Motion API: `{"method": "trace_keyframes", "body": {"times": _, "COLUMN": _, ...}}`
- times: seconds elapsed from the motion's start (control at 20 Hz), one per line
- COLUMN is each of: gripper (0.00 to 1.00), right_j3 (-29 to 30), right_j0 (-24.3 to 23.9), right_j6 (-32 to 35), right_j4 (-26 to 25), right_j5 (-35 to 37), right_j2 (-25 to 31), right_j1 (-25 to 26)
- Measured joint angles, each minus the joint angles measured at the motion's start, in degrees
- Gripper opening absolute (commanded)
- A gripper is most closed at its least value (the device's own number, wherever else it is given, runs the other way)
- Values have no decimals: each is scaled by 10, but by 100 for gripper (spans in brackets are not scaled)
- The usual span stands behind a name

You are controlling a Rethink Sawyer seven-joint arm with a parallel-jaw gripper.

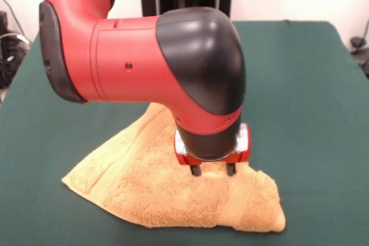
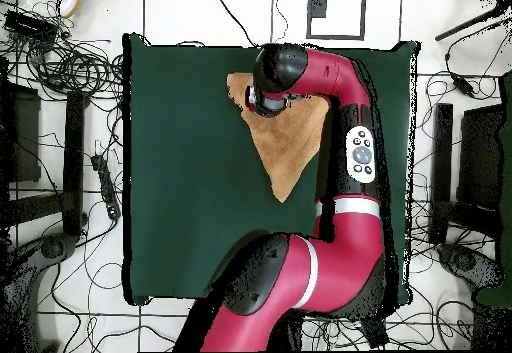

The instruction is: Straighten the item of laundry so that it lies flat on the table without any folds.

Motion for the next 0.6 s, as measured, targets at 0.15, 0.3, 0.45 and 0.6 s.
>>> {"method": "trace_keyframes", "body": {"times": 0.15, "gripper": 100, "right_j3": 12, "right_j0": -1, "right_j6": 0, "right_j4": 0, "right_j5": -16, "right_j2": 0, "right_j1": -6}}
{"method": "trace_keyframes", "body": {"times": 0.3, "gripper": 100, "right_j3": 20, "right_j0": -5, "right_j6": 0, "right_j4": 1, "right_j5": -18, "right_j2": 0, "right_j1": -10}}
{"method": "trace_keyframes", "body": {"times": 0.45, "gripper": 100, "right_j3": 30, "right_j0": -10, "right_j6": 0, "right_j4": 4, "right_j5": -20, "right_j2": 0, "right_j1": -13}}
{"method": "trace_keyframes", "body": {"times": 0.6, "gripper": 100, "right_j3": 39, "right_j0": -14, "right_j6": 0, "right_j4": 6, "right_j5": -26, "right_j2": 0, "right_j1": -17}}
